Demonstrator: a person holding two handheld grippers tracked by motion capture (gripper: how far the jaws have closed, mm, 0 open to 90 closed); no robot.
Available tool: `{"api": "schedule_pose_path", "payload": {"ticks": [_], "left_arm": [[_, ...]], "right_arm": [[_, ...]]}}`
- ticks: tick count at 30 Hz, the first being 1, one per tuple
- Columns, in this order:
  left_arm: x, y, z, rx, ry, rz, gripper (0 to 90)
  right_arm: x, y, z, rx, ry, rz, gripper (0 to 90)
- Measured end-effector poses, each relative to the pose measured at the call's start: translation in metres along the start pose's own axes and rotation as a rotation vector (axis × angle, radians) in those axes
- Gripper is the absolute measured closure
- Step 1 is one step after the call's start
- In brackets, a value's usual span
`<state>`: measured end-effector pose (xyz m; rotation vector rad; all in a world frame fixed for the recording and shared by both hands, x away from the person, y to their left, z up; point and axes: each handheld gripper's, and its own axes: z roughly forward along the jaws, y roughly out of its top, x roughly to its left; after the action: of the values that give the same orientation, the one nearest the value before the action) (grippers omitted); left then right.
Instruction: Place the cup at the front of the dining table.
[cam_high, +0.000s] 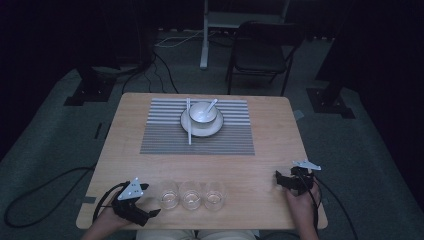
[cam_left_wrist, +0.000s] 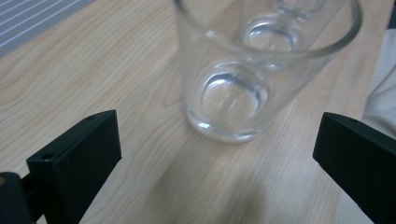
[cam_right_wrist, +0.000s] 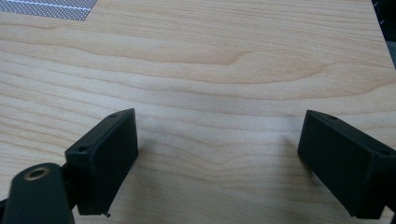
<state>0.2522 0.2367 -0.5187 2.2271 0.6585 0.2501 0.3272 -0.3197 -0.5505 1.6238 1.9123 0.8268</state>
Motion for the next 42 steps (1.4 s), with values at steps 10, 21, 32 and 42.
{"api": "schedule_pose_path", "payload": {"ticks": [10, 21, 32, 42], "left_arm": [[-0.005, 0.009, 0.017, 0.002, -0.03, 0.003, 1.0], [-0.004, 0.017, 0.034, -0.001, -0.033, 0.003, 1.0], [-0.005, 0.02, 0.044, 0.007, -0.025, 0.015, 5.5], [-0.007, 0.023, 0.051, -0.01, -0.021, 0.068, 15.2]], "right_arm": [[0.0, 0.0, 0.0, 0.0, 0.0, 0.0, 11.6], [0.0, 0.0, 0.0, 0.0, 0.0, 0.0, 11.6], [0.0, 0.0, 0.0, 0.0, 0.0, 0.001, 11.6], [0.0, 0.0, 0.0, 0.0, 0.0, 0.0, 11.6]]}}
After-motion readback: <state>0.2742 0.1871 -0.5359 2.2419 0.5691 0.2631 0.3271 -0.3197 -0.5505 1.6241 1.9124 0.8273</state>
